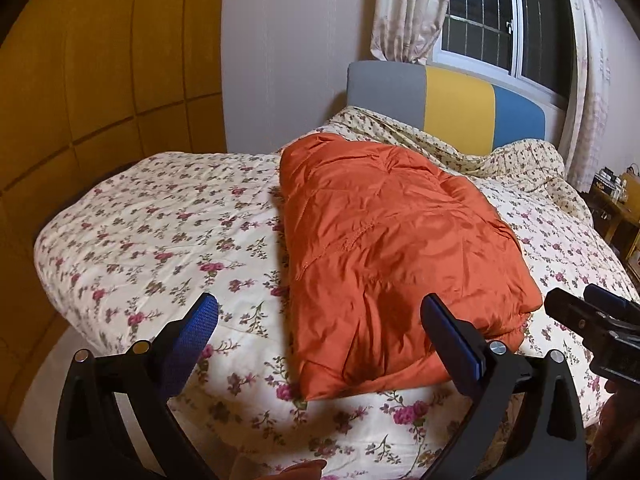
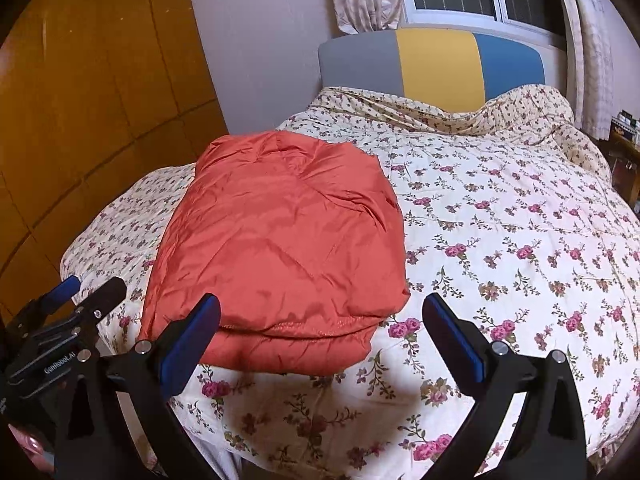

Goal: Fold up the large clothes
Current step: 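Release the jacket and lift both grippers away from it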

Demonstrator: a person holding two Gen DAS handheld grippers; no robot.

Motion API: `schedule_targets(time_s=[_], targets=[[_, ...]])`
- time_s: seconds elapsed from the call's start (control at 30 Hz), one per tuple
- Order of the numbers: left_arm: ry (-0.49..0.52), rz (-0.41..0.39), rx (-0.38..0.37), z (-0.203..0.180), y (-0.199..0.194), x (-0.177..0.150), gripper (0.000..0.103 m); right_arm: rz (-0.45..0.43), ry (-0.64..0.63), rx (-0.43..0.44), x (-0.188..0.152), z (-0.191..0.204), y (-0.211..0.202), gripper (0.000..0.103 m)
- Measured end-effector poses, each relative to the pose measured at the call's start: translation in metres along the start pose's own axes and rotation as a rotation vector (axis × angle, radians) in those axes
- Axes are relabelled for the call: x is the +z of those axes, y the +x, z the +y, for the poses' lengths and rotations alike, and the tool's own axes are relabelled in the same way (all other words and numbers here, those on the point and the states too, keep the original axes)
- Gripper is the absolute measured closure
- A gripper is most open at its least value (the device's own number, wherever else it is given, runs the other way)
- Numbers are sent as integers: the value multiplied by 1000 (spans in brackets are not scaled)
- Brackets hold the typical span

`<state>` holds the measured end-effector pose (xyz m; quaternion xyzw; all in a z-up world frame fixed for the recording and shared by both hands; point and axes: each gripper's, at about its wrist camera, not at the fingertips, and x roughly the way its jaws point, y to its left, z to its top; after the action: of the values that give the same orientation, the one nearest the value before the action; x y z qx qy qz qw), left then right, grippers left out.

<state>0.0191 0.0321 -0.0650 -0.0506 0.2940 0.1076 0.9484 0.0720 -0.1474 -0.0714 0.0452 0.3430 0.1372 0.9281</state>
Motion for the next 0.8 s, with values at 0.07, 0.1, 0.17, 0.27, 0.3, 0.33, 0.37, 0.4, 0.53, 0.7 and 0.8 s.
schedule_targets(time_s=[0.07, 0.1, 0.17, 0.27, 0.3, 0.33, 0.37, 0.4, 0.53, 0.7, 0.8], targets=[[-5, -4, 2, 1, -2, 0, 3, 0, 2, 0, -1, 0, -2, 2], [-5, -5, 2, 2, -3, -1, 3, 0, 4, 2, -1, 0, -2, 2], [-7, -5, -1, 2, -4, 0, 3, -2, 4, 2, -1, -2, -3, 2], [-7, -6, -7, 1, -5, -1, 3, -8, -2, -5, -2, -2, -5, 2], [-5, -7, -9, 1, -5, -1, 3, -7, -3, -4, -3, -5, -6, 2], [-2, -8, -9, 0, -5, -1, 3, -7, 1, -1, -3, -5, -6, 2], [-1, -8, -9, -1, -6, -1, 3, -6, 5, 1, -3, -6, -6, 2], [0, -8, -10, -1, -6, -1, 3, -3, 8, 1, -3, -7, -5, 2], [0, -7, -11, -4, -6, -2, 3, -4, 8, 1, -3, -9, -6, 2], [4, -9, -9, -6, -6, -2, 3, -4, 8, 4, -4, -9, -6, 2], [0, -6, -13, -5, -6, -2, 3, -4, 8, 7, -4, -10, -5, 2]])
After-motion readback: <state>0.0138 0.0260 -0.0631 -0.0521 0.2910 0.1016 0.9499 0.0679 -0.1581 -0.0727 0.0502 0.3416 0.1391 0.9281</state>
